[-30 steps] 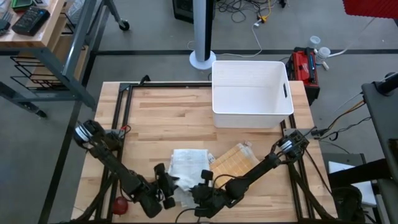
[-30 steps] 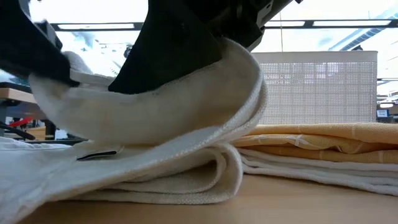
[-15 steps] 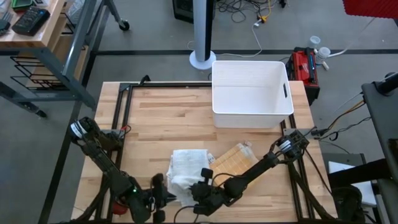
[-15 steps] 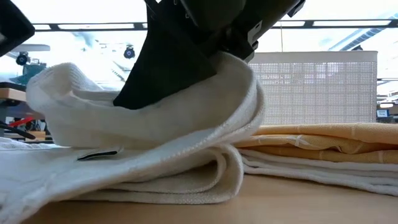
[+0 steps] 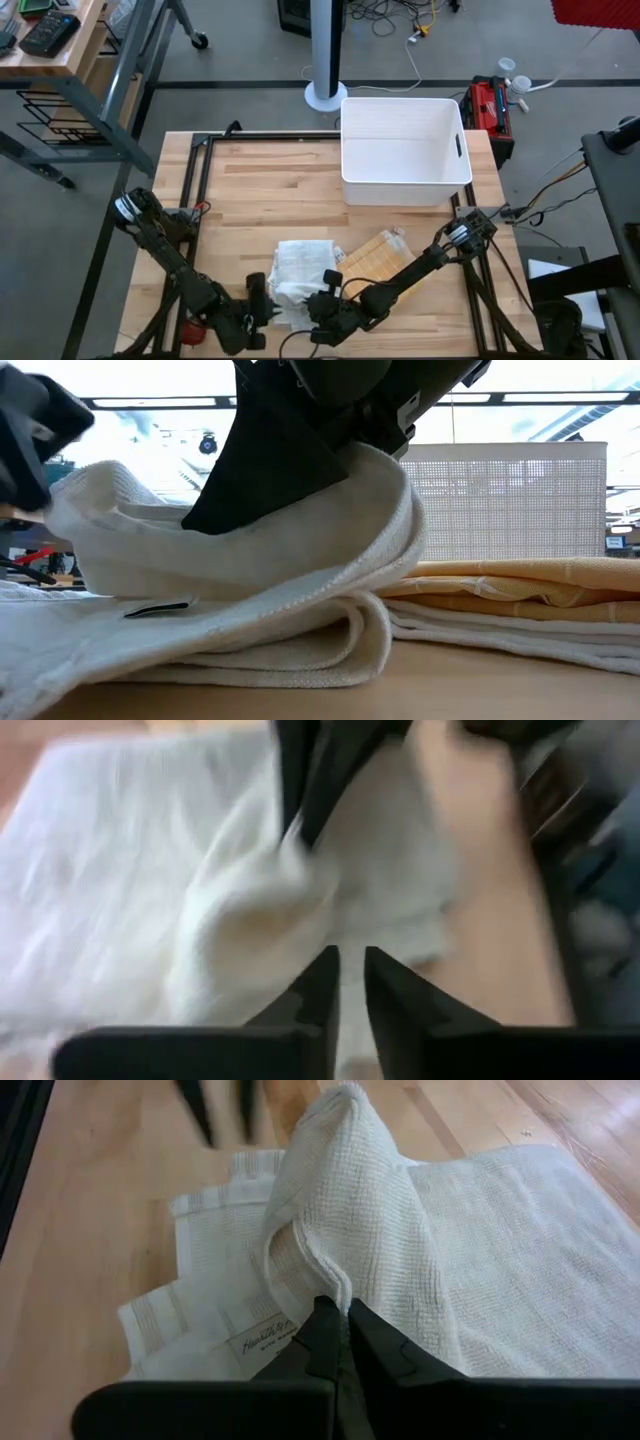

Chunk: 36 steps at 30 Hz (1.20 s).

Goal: Fold towel
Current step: Fold the white checkered towel

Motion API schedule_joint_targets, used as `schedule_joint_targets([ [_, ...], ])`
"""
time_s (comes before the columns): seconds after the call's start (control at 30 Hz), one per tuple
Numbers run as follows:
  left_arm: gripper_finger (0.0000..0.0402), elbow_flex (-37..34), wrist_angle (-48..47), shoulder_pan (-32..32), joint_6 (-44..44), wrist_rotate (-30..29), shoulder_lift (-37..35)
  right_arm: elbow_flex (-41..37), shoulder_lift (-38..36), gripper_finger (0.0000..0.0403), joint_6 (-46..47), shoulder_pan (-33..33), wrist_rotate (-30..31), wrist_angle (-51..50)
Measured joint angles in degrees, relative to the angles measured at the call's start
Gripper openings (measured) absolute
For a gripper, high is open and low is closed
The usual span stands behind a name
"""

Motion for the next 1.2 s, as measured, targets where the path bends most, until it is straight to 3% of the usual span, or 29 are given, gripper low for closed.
schedule_joint_targets([
  [0.13,0.0088,0.0,-5.3,2.2,2.0,4.8,0.0,0.0,0.0,0.0002,-0.1,0.0,0.0,0.0],
  [0.37,0.0149,1.7,-5.1,3.5,17.4,4.8,0.0,0.0,0.0,0.0002,-0.1,0.0,0.0,0.0],
  [0.53,0.0144,5.9,-7.9,3.6,24.9,5.6,0.0,0.0,0.0,0.0002,-0.3,0.0,-0.1,0.0],
  [0.7,0.0121,7.2,-17.9,5.7,24.1,6.7,0.0,0.0,0.0,0.0002,-0.3,-0.1,-0.4,0.0],
  [0.9,0.0102,5.8,-16.6,8.0,29.7,10.2,0.2,0.0,0.0,0.0002,-0.3,-0.1,-0.6,0.0],
  [1.2,0.0107,3.4,-14.2,11.8,33.7,15.7,0.2,0.0,0.0,0.0002,-0.3,-0.4,-1.9,0.0],
])
